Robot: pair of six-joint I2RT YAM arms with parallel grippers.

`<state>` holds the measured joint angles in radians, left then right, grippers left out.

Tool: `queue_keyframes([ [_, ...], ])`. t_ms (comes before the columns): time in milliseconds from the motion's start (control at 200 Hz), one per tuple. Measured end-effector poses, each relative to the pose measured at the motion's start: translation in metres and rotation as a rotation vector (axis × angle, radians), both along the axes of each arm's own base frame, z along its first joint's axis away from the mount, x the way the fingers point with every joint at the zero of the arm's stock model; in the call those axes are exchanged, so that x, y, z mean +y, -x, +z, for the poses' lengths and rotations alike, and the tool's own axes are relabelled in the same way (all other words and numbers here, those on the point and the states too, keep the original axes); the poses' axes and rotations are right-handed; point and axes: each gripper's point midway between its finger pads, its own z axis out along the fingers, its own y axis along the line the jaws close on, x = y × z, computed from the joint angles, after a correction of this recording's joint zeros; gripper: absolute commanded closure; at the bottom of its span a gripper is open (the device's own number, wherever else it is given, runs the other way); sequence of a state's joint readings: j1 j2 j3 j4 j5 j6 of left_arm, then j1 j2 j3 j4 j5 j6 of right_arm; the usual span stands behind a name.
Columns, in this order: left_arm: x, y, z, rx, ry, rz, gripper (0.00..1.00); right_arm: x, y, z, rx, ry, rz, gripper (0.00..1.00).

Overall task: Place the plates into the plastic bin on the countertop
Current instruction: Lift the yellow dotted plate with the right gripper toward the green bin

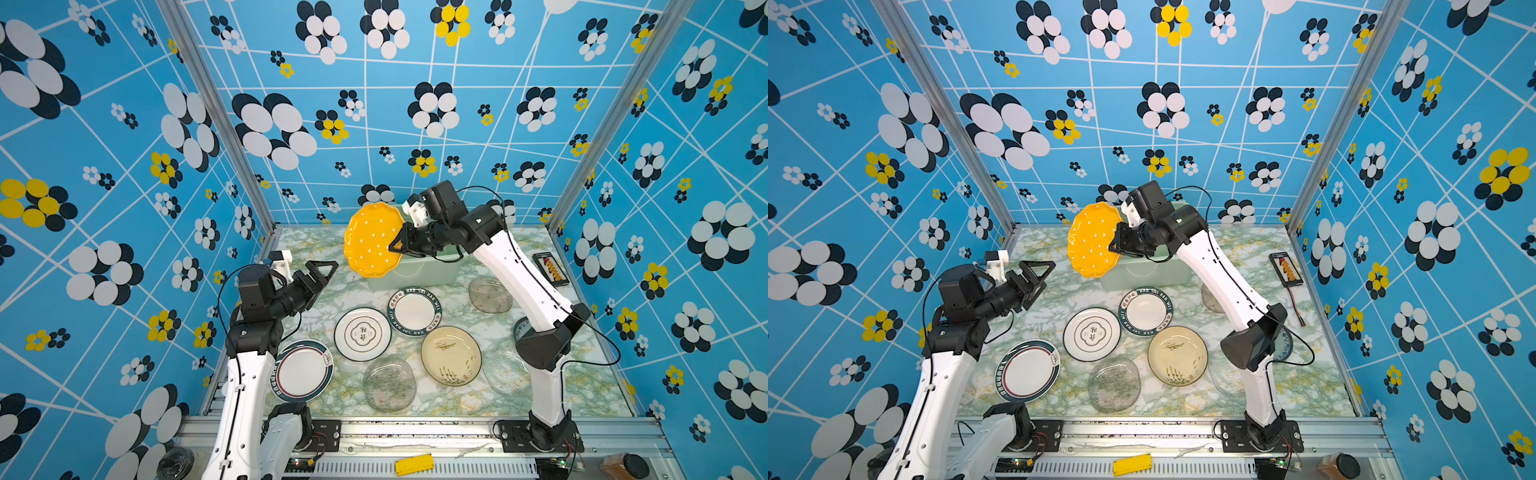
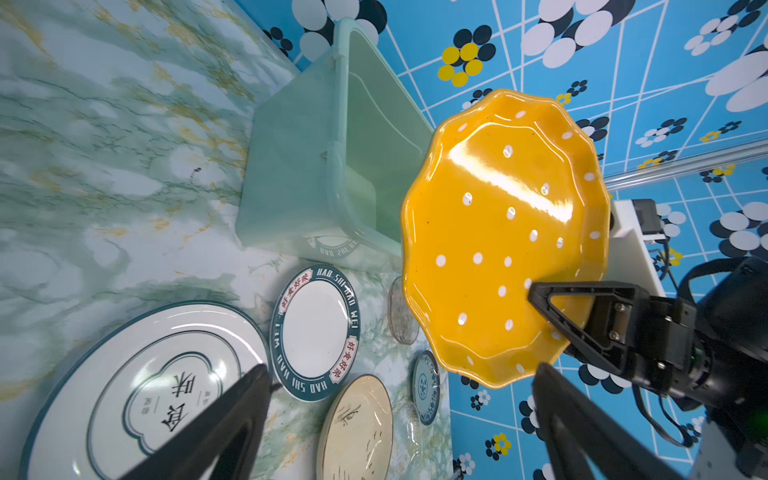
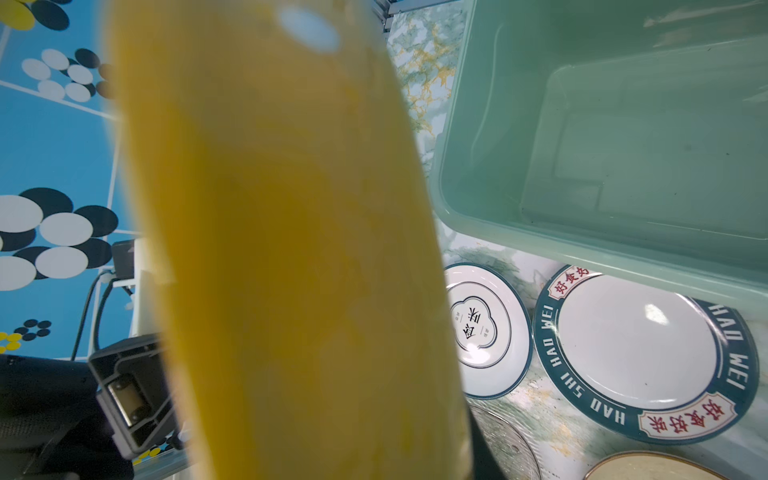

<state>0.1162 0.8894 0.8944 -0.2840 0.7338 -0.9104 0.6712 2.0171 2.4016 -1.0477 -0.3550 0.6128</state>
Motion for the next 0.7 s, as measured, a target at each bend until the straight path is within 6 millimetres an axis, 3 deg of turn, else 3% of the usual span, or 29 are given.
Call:
queue_keyframes([
  [200,-0.024,0.003,0.018,-0.010,0.018,-0.093,0.01,-0.033,-0.029,0.002,0.024,-0.023,-0.087,1.00],
  [400,-0.039,0.002,0.005,0.043,0.011,-0.130,0.01,-0.065,-0.085,0.001,0.008,-0.054,-0.196,1.00],
  [540,-0.055,-0.005,-0.015,0.112,-0.006,-0.158,0.01,-0.068,-0.117,-0.028,0.020,-0.035,-0.210,1.00],
  [705,-0.068,-0.009,-0.029,0.163,-0.038,-0.171,0.01,-0.063,-0.131,-0.075,0.057,0.028,-0.177,1.00],
])
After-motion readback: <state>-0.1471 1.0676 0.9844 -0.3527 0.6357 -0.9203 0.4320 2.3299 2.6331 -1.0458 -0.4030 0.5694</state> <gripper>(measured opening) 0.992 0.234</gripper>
